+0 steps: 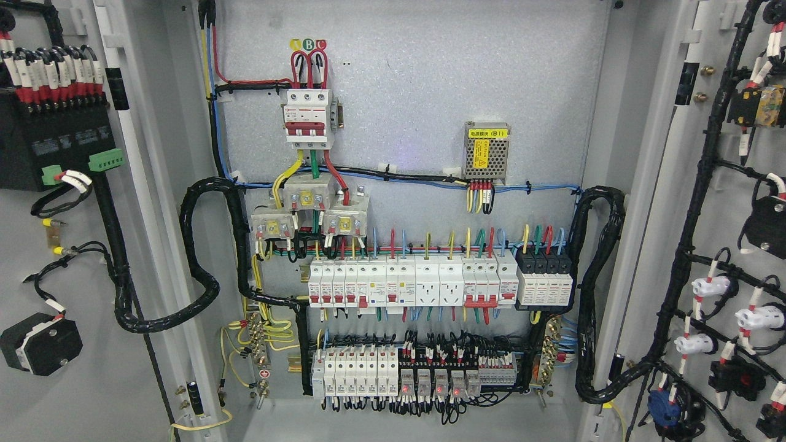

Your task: Open door with both hands

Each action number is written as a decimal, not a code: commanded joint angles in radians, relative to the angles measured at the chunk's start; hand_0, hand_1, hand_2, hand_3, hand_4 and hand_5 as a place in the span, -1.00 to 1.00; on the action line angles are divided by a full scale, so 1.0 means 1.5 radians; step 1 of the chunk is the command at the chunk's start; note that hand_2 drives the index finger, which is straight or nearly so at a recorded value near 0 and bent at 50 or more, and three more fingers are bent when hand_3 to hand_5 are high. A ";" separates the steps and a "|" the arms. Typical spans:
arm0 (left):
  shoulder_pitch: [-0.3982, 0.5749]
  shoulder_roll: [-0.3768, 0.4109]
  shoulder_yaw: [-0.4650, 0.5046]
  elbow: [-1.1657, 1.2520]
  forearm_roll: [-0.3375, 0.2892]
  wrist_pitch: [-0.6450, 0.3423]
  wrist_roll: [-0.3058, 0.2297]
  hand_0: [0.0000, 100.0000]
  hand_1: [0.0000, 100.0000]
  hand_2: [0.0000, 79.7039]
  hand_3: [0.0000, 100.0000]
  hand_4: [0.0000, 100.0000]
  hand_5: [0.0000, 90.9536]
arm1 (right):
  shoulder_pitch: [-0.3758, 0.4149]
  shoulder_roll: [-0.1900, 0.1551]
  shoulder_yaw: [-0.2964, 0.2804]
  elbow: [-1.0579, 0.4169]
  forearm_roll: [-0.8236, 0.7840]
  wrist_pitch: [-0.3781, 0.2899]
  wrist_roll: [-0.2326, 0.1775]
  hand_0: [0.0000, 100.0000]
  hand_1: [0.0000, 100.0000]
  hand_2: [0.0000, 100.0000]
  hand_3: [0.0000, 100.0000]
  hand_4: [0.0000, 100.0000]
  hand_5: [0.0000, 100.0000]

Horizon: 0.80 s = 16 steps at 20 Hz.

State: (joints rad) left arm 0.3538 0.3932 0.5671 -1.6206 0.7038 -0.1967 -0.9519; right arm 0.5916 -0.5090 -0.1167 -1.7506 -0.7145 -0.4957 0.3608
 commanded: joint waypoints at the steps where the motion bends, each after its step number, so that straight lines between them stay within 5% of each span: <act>1: -0.013 0.099 0.038 0.126 0.049 0.000 0.000 -0.42 -1.00 -0.93 -0.94 -0.94 -1.00 | -0.006 -0.019 -0.036 0.052 -0.007 -0.001 0.006 -0.56 -1.00 -1.00 -1.00 -1.00 -1.00; 16: -0.055 0.146 0.025 0.197 0.063 0.000 -0.002 -0.42 -1.00 -0.93 -0.94 -0.93 -1.00 | -0.021 -0.017 -0.055 0.072 -0.006 0.000 0.008 -0.56 -1.00 -1.00 -1.00 -1.00 -1.00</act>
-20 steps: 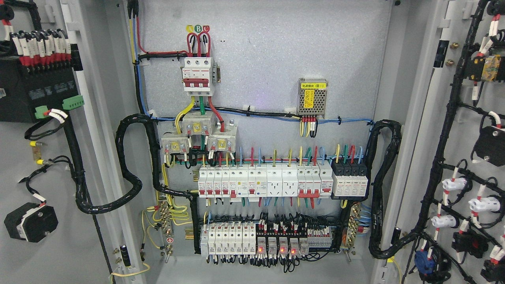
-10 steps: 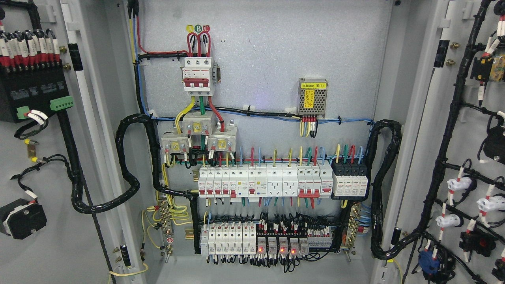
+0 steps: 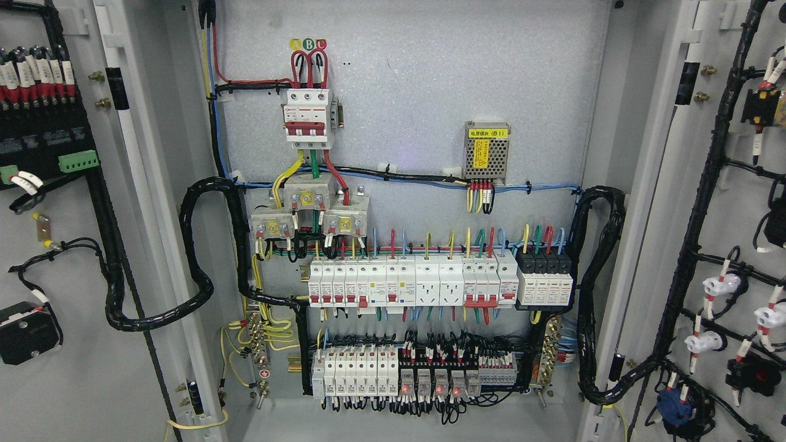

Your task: Open door with both hands

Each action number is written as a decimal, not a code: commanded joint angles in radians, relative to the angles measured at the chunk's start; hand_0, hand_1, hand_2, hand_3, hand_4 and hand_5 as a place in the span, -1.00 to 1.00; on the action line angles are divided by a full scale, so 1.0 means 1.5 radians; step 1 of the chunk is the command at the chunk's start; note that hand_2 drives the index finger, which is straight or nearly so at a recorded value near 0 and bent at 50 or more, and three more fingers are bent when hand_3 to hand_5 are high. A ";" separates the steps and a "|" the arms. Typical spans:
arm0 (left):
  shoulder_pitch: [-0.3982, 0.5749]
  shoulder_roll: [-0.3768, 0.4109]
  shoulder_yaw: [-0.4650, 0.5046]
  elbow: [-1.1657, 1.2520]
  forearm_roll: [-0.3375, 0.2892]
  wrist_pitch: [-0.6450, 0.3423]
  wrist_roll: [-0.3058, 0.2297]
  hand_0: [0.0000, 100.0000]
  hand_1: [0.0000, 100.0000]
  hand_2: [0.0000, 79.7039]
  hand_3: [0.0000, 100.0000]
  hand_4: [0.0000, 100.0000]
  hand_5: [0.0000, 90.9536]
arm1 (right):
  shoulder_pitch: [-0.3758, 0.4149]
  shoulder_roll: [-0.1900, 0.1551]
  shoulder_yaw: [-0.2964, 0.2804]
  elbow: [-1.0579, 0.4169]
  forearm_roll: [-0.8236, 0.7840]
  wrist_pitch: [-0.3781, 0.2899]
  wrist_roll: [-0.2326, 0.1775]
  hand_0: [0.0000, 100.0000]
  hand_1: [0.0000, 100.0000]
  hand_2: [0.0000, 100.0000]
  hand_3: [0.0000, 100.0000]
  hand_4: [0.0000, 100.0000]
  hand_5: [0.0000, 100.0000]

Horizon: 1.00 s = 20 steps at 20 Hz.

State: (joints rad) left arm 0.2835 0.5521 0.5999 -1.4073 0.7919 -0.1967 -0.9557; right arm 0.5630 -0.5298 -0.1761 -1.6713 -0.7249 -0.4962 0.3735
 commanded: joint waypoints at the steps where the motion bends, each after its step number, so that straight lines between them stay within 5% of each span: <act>1: -0.008 0.040 0.002 0.055 0.004 0.000 0.000 -0.42 -1.00 -0.93 -0.94 -0.93 -1.00 | -0.002 -0.003 -0.015 0.019 0.001 0.000 0.000 -0.56 -1.00 -1.00 -1.00 -1.00 -1.00; 20: -0.012 0.031 -0.007 -0.004 -0.002 0.000 0.003 -0.42 -1.00 -0.93 -0.94 -0.93 -1.00 | -0.003 0.002 0.012 -0.007 0.003 -0.002 0.000 -0.56 -1.00 -1.00 -1.00 -1.00 -1.00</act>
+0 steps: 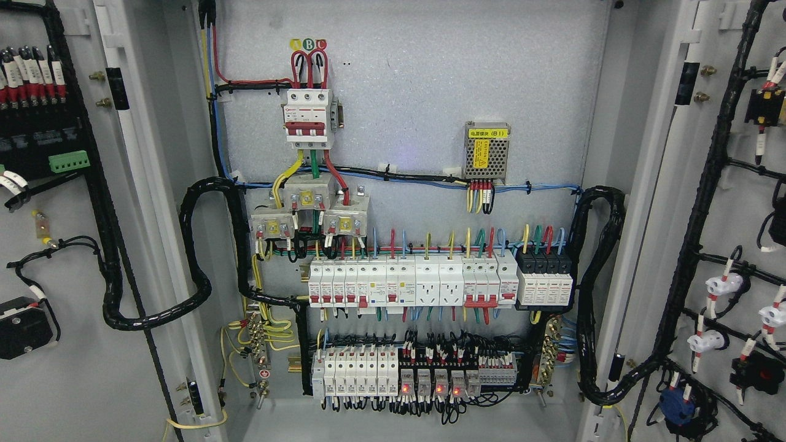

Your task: Open door with both hands

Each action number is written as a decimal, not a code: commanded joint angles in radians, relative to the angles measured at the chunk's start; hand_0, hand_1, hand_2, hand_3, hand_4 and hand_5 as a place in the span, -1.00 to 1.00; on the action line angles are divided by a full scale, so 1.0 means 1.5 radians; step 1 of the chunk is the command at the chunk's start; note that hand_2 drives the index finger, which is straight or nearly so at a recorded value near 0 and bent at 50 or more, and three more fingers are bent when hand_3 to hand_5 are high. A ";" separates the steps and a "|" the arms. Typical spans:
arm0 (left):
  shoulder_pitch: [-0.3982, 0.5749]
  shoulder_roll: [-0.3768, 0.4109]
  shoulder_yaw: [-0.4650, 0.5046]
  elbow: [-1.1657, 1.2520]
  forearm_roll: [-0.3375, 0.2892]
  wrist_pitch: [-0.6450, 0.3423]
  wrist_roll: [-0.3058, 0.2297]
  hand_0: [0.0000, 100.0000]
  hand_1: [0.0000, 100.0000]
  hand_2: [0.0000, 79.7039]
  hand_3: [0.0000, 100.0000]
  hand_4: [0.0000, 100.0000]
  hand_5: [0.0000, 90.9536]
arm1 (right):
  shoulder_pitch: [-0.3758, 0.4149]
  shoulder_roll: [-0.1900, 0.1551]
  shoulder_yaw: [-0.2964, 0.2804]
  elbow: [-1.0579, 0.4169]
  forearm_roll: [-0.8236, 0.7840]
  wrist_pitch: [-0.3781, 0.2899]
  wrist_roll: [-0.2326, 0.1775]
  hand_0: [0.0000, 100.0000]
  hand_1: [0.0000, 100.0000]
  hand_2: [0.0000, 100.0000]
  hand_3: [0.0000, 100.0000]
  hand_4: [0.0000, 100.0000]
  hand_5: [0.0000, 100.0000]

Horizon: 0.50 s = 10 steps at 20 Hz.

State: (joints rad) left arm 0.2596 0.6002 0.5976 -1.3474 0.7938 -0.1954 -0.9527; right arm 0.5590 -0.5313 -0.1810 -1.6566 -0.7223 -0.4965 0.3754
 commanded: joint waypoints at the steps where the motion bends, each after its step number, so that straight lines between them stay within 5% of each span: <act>1: 0.007 -0.003 -0.013 -0.072 -0.006 -0.001 0.002 -0.42 -1.00 -0.93 -0.94 -0.93 -1.00 | 0.000 0.003 0.020 -0.024 0.001 -0.001 -0.002 -0.56 -1.00 -1.00 -1.00 -1.00 -1.00; 6: 0.021 -0.023 -0.051 -0.170 -0.011 0.001 0.020 -0.42 -1.00 -0.93 -0.94 -0.93 -1.00 | -0.001 0.005 0.030 -0.039 0.004 -0.001 -0.004 -0.56 -1.00 -1.00 -1.00 -1.00 -1.00; 10: 0.030 -0.068 -0.081 -0.227 -0.080 0.000 0.106 -0.42 -1.00 -0.93 -0.94 -0.93 -1.00 | -0.001 0.008 0.037 -0.048 0.006 -0.001 -0.007 -0.56 -1.00 -1.00 -1.00 -1.00 -1.00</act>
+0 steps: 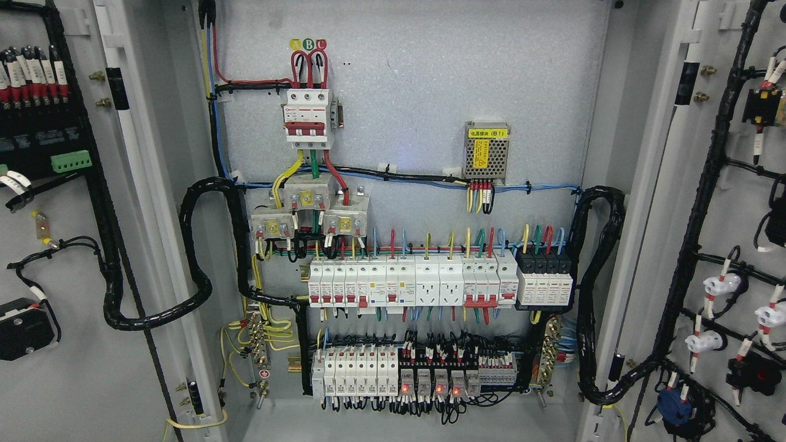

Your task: Open door with both hands

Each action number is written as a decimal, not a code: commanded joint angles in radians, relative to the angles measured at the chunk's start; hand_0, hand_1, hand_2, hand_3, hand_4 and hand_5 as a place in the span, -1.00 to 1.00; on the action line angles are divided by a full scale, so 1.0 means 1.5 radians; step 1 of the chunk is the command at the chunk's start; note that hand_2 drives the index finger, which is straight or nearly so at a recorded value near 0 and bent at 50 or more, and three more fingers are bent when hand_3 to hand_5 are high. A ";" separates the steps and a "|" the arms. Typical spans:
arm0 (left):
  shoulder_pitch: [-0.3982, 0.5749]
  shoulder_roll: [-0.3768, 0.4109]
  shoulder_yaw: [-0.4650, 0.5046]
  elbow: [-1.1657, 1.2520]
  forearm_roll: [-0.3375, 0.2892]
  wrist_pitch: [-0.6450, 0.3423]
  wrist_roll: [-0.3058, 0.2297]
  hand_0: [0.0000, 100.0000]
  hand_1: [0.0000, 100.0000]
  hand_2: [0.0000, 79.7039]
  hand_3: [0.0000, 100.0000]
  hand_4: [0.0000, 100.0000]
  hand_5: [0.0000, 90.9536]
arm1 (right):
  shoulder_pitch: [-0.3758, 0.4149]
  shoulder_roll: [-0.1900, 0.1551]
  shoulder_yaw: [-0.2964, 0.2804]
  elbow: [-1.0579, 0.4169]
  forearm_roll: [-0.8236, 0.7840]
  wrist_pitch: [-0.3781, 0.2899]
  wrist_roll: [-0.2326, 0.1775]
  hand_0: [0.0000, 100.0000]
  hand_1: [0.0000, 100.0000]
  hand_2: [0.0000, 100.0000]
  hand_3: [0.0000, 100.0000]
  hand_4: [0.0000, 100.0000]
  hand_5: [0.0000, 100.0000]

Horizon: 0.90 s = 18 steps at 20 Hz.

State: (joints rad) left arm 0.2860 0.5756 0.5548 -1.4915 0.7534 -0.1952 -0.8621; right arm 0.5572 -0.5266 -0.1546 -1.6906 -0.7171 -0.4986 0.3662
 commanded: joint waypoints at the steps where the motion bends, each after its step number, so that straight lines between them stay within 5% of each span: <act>1: 0.019 -0.065 -0.062 -0.149 -0.066 0.000 0.057 -0.42 -1.00 -0.93 -0.94 -0.93 -1.00 | 0.000 0.010 0.020 -0.028 0.004 0.000 -0.001 -0.56 -1.00 -1.00 -1.00 -1.00 -1.00; 10: 0.085 -0.220 -0.224 -0.285 -0.234 0.004 0.225 -0.42 -1.00 -0.93 -0.94 -0.93 -1.00 | -0.024 0.049 0.054 -0.046 0.038 0.001 -0.003 -0.56 -1.00 -1.00 -1.00 -1.00 -1.00; 14: 0.097 -0.308 -0.289 -0.295 -0.332 0.017 0.357 -0.42 -1.00 -0.93 -0.94 -0.93 -1.00 | -0.032 0.068 0.086 -0.049 0.068 0.001 -0.003 -0.56 -1.00 -1.00 -1.00 -1.00 -1.00; 18: 0.096 -0.352 -0.308 -0.295 -0.369 0.019 0.382 -0.42 -1.00 -0.93 -0.94 -0.93 -1.00 | -0.044 0.087 0.122 -0.049 0.098 -0.001 -0.004 -0.56 -1.00 -1.00 -1.00 -1.00 -1.00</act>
State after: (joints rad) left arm 0.4127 0.2742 0.2693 -1.8222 0.3162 -0.1700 -0.3259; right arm 0.5093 -0.4582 -0.0660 -1.7456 -0.6235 -0.4975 0.3617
